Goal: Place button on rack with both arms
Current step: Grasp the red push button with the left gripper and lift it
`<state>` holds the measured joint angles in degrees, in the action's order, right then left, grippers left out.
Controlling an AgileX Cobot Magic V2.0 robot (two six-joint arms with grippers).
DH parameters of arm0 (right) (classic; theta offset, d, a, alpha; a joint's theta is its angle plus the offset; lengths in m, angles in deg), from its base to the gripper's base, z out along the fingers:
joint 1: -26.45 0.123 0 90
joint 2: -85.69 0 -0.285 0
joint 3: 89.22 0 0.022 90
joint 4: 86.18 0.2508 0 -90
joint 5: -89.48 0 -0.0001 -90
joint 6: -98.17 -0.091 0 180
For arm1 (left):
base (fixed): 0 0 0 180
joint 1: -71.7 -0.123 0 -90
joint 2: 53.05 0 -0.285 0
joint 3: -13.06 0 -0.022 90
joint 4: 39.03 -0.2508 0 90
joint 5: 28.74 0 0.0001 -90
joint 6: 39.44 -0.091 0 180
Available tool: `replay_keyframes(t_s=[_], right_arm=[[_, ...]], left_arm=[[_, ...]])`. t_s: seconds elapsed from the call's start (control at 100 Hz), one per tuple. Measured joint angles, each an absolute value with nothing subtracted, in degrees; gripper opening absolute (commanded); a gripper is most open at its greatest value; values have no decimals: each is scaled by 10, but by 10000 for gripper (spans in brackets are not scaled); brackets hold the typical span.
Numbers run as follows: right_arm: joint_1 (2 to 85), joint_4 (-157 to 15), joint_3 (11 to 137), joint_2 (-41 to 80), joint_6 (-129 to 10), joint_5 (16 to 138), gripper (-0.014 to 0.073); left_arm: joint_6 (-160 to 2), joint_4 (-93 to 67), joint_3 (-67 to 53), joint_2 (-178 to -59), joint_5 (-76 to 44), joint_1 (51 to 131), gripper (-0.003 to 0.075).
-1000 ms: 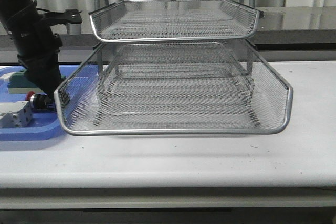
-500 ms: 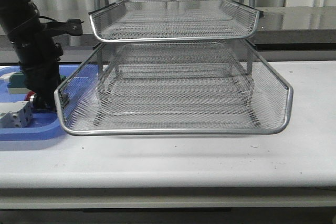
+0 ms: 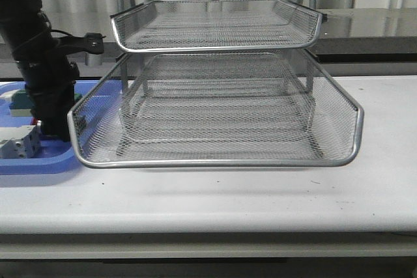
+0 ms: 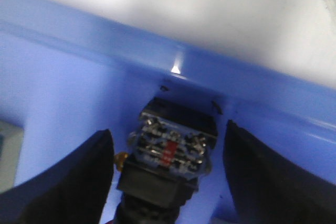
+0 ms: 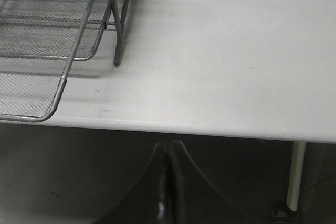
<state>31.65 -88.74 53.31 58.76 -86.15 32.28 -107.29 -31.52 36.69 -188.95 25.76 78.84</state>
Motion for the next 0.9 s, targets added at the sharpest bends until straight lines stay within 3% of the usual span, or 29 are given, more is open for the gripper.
replay_keyframes(t_s=[0.15,0.39,0.55,0.72,0.9], right_arm=[[316,-887,533,588,-861,323,-69],[316,-887,533,588,-861,323,-69],[316,-887,533,588,-861,323,-69],[316,-887,533,588,-861,323,-69],[316,-887,533,588,-861,323,-69]], left_arm=[[-1073,-315,367,-1893,256,788,403],[-1073,-315,369,-1893,255,788,143],[-1073,-315,380,-1894,266,788,34],[-1063,-315,431,-1896,322,788,-20],[-1026,-315,530,-1896,402,782,-20]])
